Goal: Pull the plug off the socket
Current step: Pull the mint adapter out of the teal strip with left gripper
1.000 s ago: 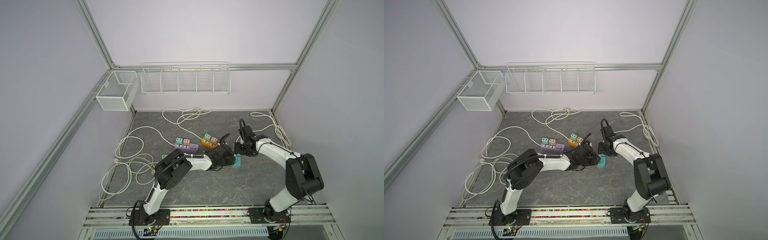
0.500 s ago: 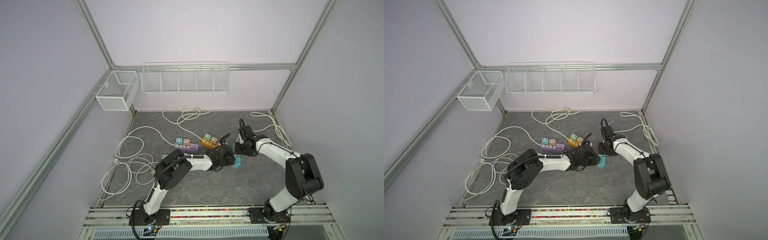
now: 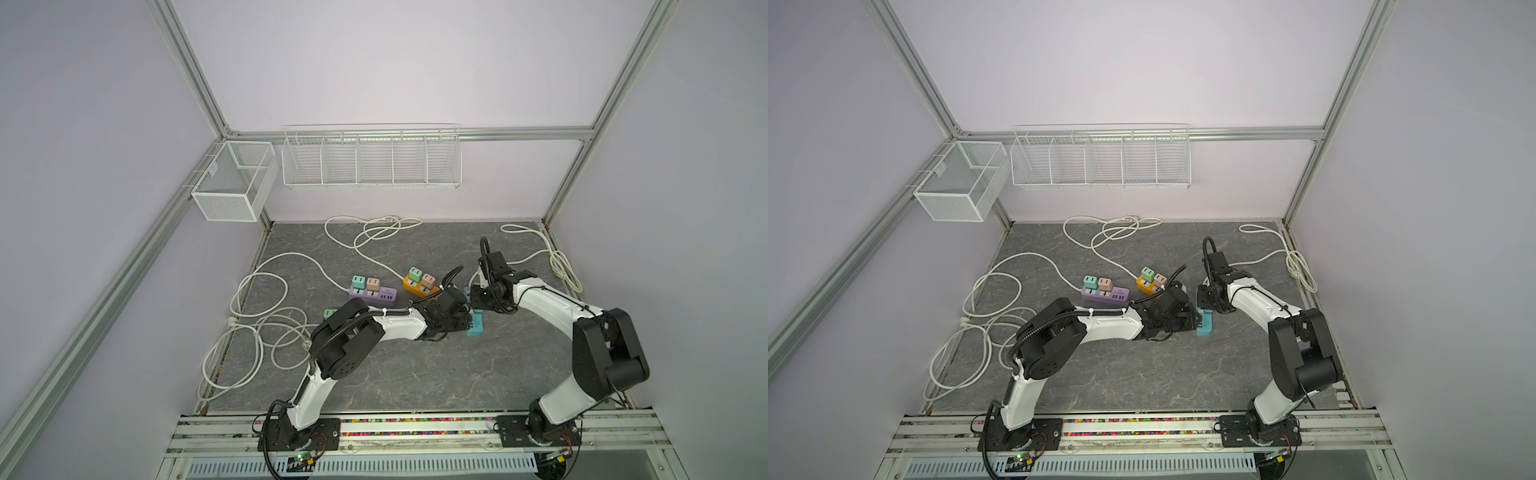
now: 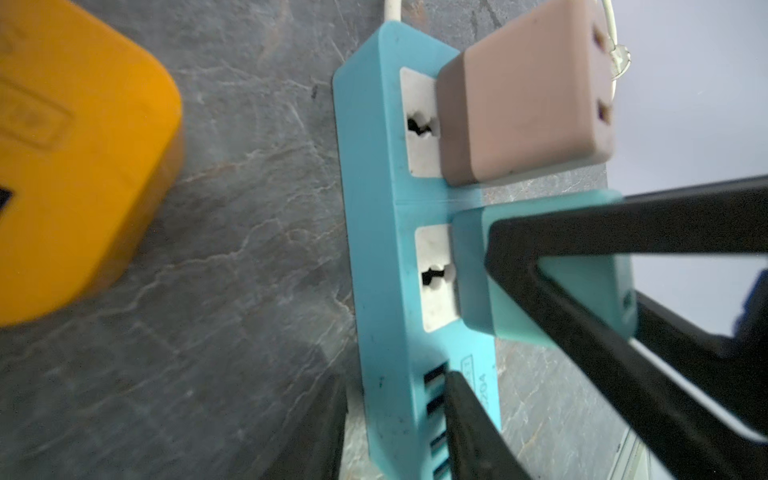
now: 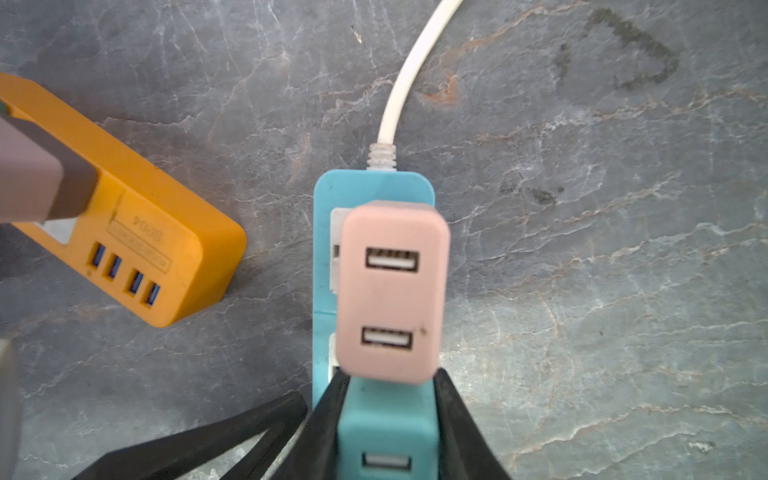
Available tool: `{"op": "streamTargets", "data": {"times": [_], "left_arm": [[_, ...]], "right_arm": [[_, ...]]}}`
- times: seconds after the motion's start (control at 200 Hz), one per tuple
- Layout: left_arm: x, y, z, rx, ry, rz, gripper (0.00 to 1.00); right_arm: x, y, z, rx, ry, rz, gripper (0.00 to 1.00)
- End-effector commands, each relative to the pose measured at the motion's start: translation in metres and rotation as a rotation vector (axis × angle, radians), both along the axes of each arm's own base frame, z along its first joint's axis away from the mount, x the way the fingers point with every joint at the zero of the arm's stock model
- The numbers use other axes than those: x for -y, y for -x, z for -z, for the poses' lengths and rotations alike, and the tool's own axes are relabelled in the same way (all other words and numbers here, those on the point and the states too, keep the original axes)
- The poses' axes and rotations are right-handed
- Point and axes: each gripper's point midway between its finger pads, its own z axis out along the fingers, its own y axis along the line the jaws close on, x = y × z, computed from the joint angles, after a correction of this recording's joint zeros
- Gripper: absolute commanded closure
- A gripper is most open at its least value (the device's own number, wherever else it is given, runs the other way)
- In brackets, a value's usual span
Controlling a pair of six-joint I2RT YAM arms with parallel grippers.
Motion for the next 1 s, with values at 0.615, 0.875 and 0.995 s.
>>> {"op": "streamTargets", "data": {"times": [0.615, 0.875, 0.995], "left_arm": [[-0.044, 0.016, 0.077, -0.122, -0.206, -0.066, 0.64], [-0.039, 0.018, 0.082, -0.144, -0.187, -0.065, 0.67], [-0.043, 0.019, 0.083, -0.143, -0.194, -0.069, 0.69]], "right_arm": [[0.008, 0.001, -0.017, 0.042, 0.036, 0.026, 0.77], [-0.009, 0.003, -0.019, 0.050, 0.009, 0.003, 0.80], [-0.001, 0.001, -0.024, 0.061, 0.045, 0.013, 0.81]]}}
